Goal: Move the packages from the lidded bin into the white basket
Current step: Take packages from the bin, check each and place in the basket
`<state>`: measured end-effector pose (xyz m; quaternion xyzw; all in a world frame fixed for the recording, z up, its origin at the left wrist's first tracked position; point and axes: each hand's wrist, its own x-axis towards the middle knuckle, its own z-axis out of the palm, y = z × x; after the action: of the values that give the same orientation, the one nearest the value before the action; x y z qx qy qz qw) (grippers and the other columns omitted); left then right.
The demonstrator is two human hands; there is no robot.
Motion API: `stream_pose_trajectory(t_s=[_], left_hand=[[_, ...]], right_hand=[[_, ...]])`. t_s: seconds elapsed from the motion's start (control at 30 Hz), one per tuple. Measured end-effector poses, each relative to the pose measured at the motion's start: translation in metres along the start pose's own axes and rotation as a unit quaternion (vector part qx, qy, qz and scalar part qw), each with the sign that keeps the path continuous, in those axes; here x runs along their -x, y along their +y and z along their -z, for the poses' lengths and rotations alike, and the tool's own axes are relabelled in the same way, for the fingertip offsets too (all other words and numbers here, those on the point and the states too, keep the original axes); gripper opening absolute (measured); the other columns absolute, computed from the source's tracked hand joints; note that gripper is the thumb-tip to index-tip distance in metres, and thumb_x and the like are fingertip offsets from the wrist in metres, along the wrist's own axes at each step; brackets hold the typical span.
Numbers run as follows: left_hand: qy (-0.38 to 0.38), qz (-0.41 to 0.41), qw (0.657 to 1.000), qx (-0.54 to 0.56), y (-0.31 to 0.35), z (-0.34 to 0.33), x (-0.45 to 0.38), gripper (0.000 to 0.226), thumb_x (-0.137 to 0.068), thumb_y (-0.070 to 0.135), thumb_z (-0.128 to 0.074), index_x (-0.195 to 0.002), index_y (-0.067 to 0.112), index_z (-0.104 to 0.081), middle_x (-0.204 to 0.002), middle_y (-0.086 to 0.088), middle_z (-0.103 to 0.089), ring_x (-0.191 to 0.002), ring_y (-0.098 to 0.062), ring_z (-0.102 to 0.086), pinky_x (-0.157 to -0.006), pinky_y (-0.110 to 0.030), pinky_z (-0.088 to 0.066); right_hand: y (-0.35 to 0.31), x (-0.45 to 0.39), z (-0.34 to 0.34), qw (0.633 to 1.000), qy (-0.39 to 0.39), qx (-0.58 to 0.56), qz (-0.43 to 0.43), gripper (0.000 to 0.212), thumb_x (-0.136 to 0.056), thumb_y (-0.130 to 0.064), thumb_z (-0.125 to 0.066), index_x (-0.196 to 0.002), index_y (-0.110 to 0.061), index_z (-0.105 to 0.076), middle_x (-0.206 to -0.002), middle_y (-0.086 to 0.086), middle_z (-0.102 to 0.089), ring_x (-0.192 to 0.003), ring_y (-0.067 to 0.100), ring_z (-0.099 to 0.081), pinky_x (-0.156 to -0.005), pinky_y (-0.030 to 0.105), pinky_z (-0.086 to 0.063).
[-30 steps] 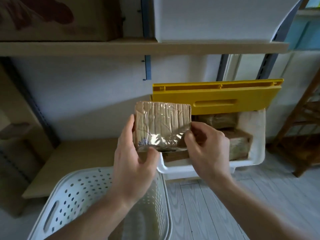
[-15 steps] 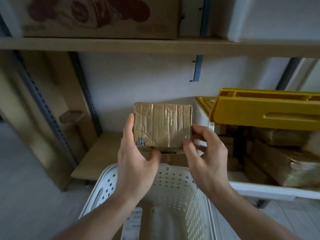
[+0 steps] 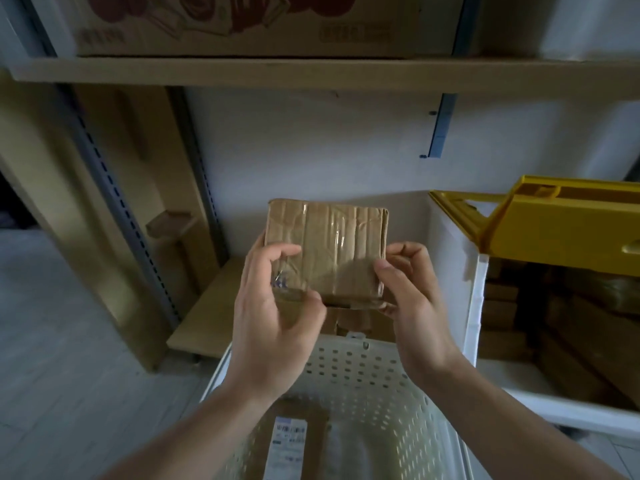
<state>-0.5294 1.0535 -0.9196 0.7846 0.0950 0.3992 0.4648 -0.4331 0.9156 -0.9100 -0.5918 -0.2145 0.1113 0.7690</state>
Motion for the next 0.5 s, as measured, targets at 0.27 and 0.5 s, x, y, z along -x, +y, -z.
stream_pose_trajectory(t_s=[0.27, 0.5], left_hand=[[-0.022, 0.053, 0.997, 0.049, -0.01, -0.005, -0.004, 0.032, -0.086, 0.05, -0.059, -0.11, 0.032, -0.049, -0.104, -0.013, -0.06, -0.091, -0.034, -0.063, -0.079, -0.054, -0.057], [-0.092, 0.106, 0.975, 0.17, 0.006, -0.015, -0.003, 0.058, -0.08, 0.067, -0.052, -0.121, 0.03, -0.036, -0.099, 0.008, -0.062, -0.089, -0.007, -0.067, -0.076, -0.025, -0.058]], right_hand=[[-0.013, -0.001, 0.005, 0.993, 0.049, -0.103, -0.034, 0.031, -0.101, -0.005, -0.053, -0.125, -0.023, -0.056, -0.101, 0.01, -0.074, -0.075, 0.017, -0.07, -0.054, 0.032, -0.057], [-0.022, 0.002, 0.012, 0.996, 0.038, -0.074, -0.031, 0.032, -0.104, 0.003, -0.04, -0.106, -0.007, -0.07, -0.1, 0.015, -0.075, -0.089, 0.028, -0.067, -0.083, 0.045, -0.054]])
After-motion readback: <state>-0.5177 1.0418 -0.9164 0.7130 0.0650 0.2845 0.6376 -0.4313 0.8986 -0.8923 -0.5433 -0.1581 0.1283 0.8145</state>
